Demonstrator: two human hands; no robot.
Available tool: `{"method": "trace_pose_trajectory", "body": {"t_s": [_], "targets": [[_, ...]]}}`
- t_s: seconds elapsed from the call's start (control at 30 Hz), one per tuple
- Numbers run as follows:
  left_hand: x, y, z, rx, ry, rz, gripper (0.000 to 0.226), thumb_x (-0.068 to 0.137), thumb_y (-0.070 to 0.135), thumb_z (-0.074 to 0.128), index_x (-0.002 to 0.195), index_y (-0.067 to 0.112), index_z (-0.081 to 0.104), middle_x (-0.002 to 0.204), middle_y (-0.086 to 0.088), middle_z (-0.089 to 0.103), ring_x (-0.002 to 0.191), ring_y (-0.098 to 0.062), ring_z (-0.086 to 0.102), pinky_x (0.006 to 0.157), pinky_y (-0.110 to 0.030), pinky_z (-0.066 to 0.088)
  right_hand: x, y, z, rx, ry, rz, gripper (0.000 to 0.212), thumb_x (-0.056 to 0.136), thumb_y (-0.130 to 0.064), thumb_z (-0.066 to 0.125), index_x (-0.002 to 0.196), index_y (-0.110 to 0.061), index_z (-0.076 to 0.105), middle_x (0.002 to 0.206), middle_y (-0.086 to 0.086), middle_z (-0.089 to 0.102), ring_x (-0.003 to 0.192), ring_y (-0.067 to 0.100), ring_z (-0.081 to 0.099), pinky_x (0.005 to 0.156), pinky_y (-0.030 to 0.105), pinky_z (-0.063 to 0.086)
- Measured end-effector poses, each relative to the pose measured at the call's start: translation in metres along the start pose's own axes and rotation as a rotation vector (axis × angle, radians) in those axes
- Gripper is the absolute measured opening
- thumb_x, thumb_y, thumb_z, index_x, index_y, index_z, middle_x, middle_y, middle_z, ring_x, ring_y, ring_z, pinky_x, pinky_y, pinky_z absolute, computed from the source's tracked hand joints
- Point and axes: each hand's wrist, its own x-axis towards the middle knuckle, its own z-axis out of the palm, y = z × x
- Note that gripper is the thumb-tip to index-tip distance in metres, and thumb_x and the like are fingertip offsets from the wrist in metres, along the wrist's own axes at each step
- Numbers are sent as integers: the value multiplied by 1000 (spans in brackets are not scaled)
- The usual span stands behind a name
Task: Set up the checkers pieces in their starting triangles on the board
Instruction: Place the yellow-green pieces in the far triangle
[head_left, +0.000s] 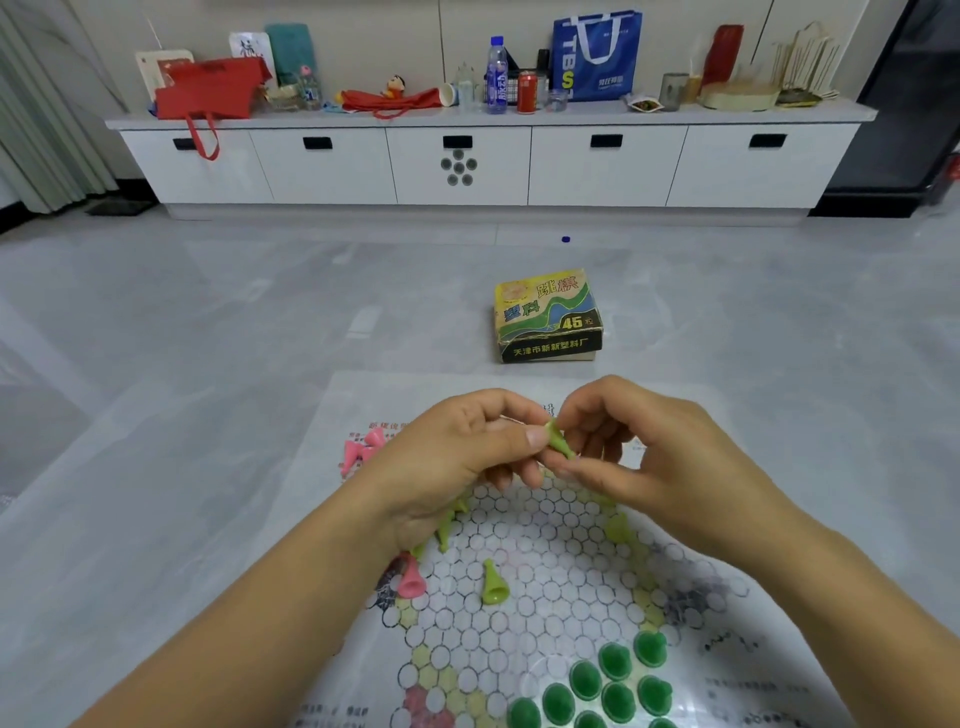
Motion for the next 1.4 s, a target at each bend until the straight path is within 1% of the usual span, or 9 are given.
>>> {"method": "trace_pose_trajectory", "body": {"t_s": [0.13,0.27,0.4,0.6,0.77,0.97,1.1,1.27,1.4], "targets": [[2,-5,-1,169,49,31,8,82,13,62,90,15,64,74,4,69,61,-5,58,54,-12,44,2,3,-1,95,157,32,17,74,-13,71,75,-27,62,70,-13,64,67,4,61,60,10,47],[7,-10,-13,544,194,99,9,81,21,66,90,19,64,81,3,63,74,-10,58,74,-23,50,6,22,-9,50,305,135,19,76,-9,69,77,-28,64,75,-12,63,71,-1,58,62,5,43],[11,-13,-32,794,282,94,15,82,28,64,94,21,60,80,10,60,77,-10,58,72,-24,46,9,40,-11,-40,324,248,18,78,-8,68,82,-26,64,75,-15,61,70,-1,57,65,9,45],[15,-18,-47,813,286,37,13,83,27,63,92,19,59,74,6,65,71,-23,67,59,-25,50,33,40,-8,-331,102,239,7,82,-9,62,82,-14,67,80,-6,58,74,13,55,72,26,45],[16,-18,-51,770,304,30,10,83,26,64,89,21,58,72,5,65,71,-24,68,49,-15,47,36,41,-37,-268,203,317,5,84,-15,61,84,-18,64,80,-5,61,71,8,54,60,19,39],[15,-15,-50,808,292,59,13,83,27,64,92,20,59,76,9,59,75,-19,64,68,-28,49,53,30,-11,-672,-333,17,21,83,-29,61,105,-29,65,103,-5,50,98,13,47,80,24,33],[15,-14,-50,818,287,70,16,82,28,64,94,18,60,74,12,55,72,-11,55,75,-31,47,74,24,0,-933,-512,-104,22,85,-24,56,106,-26,62,108,-3,52,104,17,43,84,27,29],[14,-13,-48,839,258,74,18,83,29,63,97,18,59,75,14,54,73,-10,55,77,-31,48,83,29,5,-919,-593,-91,17,84,-15,53,98,-19,61,101,-1,58,98,19,52,81,31,42],[15,-13,-51,857,262,63,18,83,30,63,97,19,59,75,14,54,72,-8,54,77,-31,48,80,36,-3,-592,-394,61,7,83,-16,56,88,-19,59,88,-8,57,84,13,54,77,28,49]]}}
